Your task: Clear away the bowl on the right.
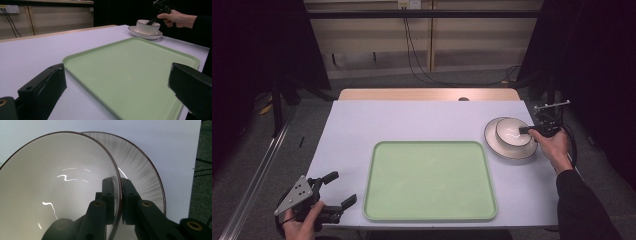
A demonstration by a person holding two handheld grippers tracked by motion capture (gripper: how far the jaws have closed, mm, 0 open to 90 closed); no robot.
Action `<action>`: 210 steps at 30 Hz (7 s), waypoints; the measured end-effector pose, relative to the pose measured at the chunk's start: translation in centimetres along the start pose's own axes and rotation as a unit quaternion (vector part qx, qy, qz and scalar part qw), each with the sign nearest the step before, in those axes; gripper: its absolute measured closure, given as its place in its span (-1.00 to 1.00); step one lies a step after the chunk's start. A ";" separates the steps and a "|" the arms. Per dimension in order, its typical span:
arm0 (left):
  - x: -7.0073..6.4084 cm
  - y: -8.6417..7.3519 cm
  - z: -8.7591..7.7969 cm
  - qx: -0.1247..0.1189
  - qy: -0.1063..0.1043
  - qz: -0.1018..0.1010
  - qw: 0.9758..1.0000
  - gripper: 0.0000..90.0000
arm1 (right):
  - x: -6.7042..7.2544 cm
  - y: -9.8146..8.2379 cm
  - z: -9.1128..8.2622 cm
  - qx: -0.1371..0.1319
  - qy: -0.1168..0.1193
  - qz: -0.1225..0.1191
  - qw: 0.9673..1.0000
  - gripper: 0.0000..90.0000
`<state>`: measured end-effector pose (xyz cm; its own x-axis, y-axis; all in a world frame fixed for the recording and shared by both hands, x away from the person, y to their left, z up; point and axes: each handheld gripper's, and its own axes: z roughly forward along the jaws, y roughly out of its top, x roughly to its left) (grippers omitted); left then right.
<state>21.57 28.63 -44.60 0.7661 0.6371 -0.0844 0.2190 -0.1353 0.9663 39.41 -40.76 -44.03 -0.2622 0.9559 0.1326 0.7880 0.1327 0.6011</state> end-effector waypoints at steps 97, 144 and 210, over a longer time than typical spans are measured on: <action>-0.1 0.0 0.0 -0.002 0.000 -0.001 1.000 -0.97 | 1.4 -1.2 -5.3 -0.066 0.099 -0.007 0.993 0.83; -0.1 0.1 0.1 -0.004 0.001 -0.003 1.000 -0.97 | 9.4 1.3 -3.9 -0.033 0.167 -0.092 0.981 0.83; -0.1 0.0 0.1 -0.005 0.001 -0.007 1.000 -0.97 | 11.8 2.8 4.3 0.045 0.143 -0.063 0.987 0.82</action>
<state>21.57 28.50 -44.65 0.7622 0.6401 -0.0967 0.2234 -0.1199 0.9673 40.92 -28.02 -44.19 -0.4975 0.8188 0.2864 0.7824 0.2809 0.5559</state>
